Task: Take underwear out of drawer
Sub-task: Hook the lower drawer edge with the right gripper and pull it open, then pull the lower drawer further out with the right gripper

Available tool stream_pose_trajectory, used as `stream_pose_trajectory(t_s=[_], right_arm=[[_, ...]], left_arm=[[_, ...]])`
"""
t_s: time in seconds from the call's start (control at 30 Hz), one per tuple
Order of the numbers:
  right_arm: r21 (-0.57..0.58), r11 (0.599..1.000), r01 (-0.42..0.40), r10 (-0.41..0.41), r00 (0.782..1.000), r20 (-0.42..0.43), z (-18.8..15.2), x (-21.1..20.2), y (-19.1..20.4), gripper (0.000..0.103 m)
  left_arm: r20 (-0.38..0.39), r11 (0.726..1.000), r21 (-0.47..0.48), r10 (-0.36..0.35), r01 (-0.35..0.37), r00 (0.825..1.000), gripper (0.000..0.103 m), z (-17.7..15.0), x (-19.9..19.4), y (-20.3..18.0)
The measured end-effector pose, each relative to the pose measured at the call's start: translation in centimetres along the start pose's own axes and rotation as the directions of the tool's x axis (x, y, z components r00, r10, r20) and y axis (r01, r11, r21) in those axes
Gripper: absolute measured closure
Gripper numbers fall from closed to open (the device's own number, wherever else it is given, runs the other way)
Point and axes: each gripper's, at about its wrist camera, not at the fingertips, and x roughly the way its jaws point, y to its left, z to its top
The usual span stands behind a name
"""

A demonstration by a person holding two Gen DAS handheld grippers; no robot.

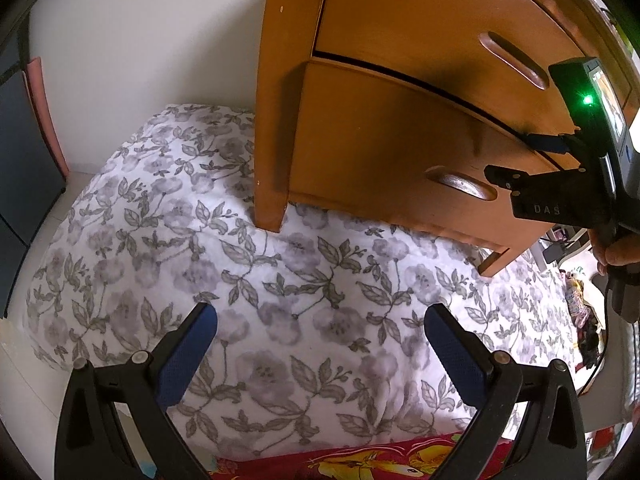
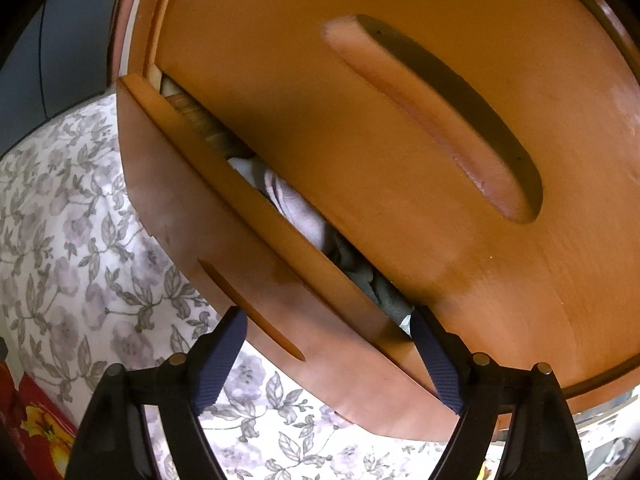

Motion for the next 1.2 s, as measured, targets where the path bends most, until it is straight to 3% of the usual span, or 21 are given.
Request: stream_pose_trajectory(t_s=[0.37, 0.57, 0.7, 1.2], right_arm=[[-0.062, 0.997, -0.054, 0.052, 0.998, -0.025, -1.3, -0.9, 1.4, 0.017], [-0.070, 0.996, -0.055, 0.052, 0.998, -0.043, -0.6, -0.8, 0.9, 0.036], [-0.078, 0.996, -0.039, 0.036, 0.999, -0.039, -0.7, -0.7, 1.5, 0.036], [-0.075, 0.997, -0.026, 0.025, 1.000, -0.010, -4.9, -6.3, 4.9, 0.036]], left_arm=[[-0.013, 1.000, -0.004, -0.022, 0.022, 1.000, 0.000, 0.1, 0.2, -0.1], [-0.013, 1.000, -0.006, -0.024, 0.024, 1.000, 0.000, 0.2, 0.2, -0.1], [-0.010, 1.000, -0.012, -0.025, 0.025, 1.000, 0.000, 0.2, 0.0, 0.0], [0.003, 1.000, -0.012, -0.024, 0.024, 1.000, 0.000, -0.1, -2.8, 0.2]])
